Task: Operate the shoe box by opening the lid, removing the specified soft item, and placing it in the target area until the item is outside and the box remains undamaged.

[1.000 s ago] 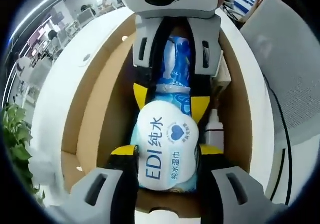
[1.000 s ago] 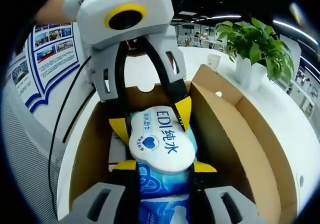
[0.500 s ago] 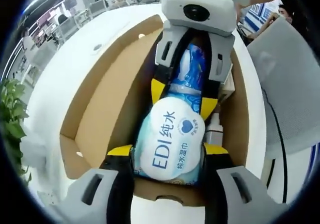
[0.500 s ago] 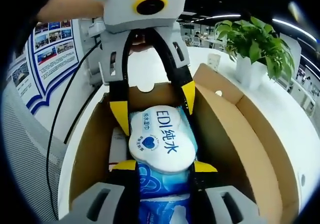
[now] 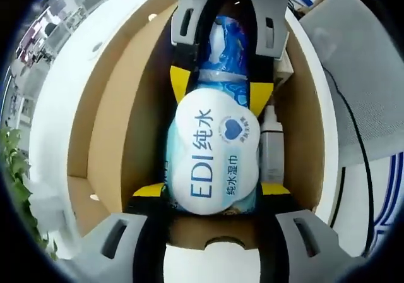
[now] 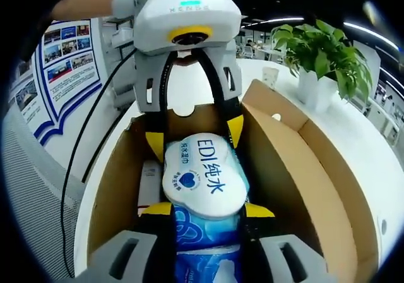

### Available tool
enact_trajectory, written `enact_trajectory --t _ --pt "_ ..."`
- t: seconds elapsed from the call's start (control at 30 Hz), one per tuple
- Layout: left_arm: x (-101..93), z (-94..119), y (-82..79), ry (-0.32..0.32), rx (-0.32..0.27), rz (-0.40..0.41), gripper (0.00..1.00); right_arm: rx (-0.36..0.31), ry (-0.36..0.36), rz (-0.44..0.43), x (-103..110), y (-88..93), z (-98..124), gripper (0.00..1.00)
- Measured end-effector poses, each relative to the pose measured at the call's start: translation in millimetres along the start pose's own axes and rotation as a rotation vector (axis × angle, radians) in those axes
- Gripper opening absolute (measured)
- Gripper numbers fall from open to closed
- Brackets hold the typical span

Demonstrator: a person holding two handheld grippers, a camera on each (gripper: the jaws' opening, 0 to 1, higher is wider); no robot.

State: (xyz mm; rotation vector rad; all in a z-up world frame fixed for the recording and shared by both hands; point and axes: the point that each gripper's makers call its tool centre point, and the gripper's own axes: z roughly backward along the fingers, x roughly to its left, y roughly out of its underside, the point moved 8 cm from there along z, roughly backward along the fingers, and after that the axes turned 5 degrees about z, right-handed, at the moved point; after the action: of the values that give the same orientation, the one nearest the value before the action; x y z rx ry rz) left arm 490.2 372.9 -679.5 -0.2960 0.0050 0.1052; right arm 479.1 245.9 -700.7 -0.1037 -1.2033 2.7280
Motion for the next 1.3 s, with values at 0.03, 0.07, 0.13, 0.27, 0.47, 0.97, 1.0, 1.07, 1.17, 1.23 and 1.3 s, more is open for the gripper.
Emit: enact_trajectory --t 0.03,0.07,0.13,0.27,0.47,0.97,1.0,1.07,1.17,1.23,1.3 --pt "0.4 -1.2 -0.1 0.005 -0.005 0.001 0.54 0.000 -0.001 0.000 0.0 0.0 0.1 0.34" --pt "0.9 -2.1 -0.1 0.006 -0.008 0.005 0.54 0.000 -0.002 -0.002 -0.1 0.0 0.2 0.34" --pt "0.9 -2.8 0.5 0.012 -0.012 0.012 0.52 0.000 -0.003 -0.002 -0.8 0.3 0.0 0.34" --pt "-0.3 -3.0 3.0 0.007 -0.033 0.029 0.49 -0.002 -0.005 -0.007 -0.4 0.6 -0.4 0.35" --pt "-0.9 -4.3 3.2 0.004 -0.035 0.024 0.50 0.013 -0.022 0.009 -1.4 -0.4 -3.0 0.37" --pt "-3.4 -5.4 3.3 -0.032 -0.036 0.016 0.49 -0.003 0.005 0.051 1.3 1.1 -5.3 0.34" --pt "-3.4 -5.2 3.4 -0.034 -0.036 0.019 0.49 -0.005 0.006 0.051 1.5 1.1 -4.8 0.33" --pt "-3.5 -4.7 3.7 -0.036 -0.037 0.020 0.48 -0.004 0.009 0.052 1.2 0.5 -4.5 0.32" --pt "-4.9 -3.3 3.7 -0.040 -0.031 0.016 0.48 -0.007 0.014 0.054 2.1 0.4 -3.5 0.31" --pt "-4.9 -2.7 4.1 -0.037 -0.034 0.021 0.48 -0.012 0.015 0.052 1.8 0.3 -2.7 0.30" --pt "-5.4 -2.1 3.7 -0.036 -0.031 0.021 0.48 -0.020 0.013 0.047 1.9 0.3 -1.9 0.30"
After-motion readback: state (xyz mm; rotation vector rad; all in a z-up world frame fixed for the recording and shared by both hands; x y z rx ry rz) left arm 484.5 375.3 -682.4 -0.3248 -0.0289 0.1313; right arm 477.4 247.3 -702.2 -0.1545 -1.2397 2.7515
